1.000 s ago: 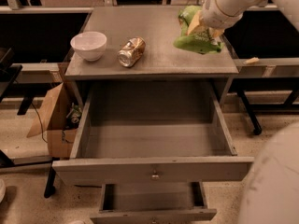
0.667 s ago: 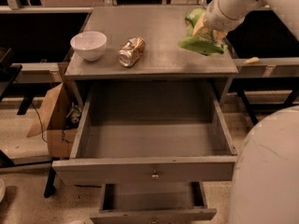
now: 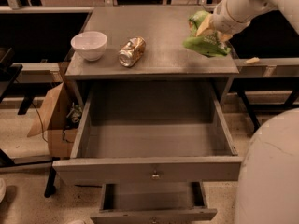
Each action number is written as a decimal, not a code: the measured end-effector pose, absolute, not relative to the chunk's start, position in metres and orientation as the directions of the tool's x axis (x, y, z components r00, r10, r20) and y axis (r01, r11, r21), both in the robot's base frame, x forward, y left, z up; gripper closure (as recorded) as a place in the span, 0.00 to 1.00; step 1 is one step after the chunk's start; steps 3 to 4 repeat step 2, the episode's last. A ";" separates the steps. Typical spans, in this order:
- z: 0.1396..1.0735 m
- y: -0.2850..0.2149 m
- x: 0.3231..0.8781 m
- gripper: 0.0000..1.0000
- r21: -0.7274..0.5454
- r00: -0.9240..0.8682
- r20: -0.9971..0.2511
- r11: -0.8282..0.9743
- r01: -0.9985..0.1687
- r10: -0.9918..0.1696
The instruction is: Pick green rice chip bag from top drawer and place on counter
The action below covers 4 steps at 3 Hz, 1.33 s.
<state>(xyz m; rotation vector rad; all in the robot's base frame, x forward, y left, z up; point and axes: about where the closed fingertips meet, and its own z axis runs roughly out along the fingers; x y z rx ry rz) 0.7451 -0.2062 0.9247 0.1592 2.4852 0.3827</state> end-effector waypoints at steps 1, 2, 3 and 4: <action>0.925 -0.206 0.745 0.04 0.308 -0.805 -0.557 0.951 0.024 0.201; 0.925 -0.206 0.745 0.00 0.308 -0.805 -0.557 0.951 0.024 0.201; 0.925 -0.206 0.745 0.00 0.308 -0.805 -0.557 0.951 0.024 0.201; 0.925 -0.206 0.745 0.00 0.308 -0.805 -0.557 0.951 0.024 0.201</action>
Offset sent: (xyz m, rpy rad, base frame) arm 0.0000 0.0000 0.0000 0.0000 0.0000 0.0000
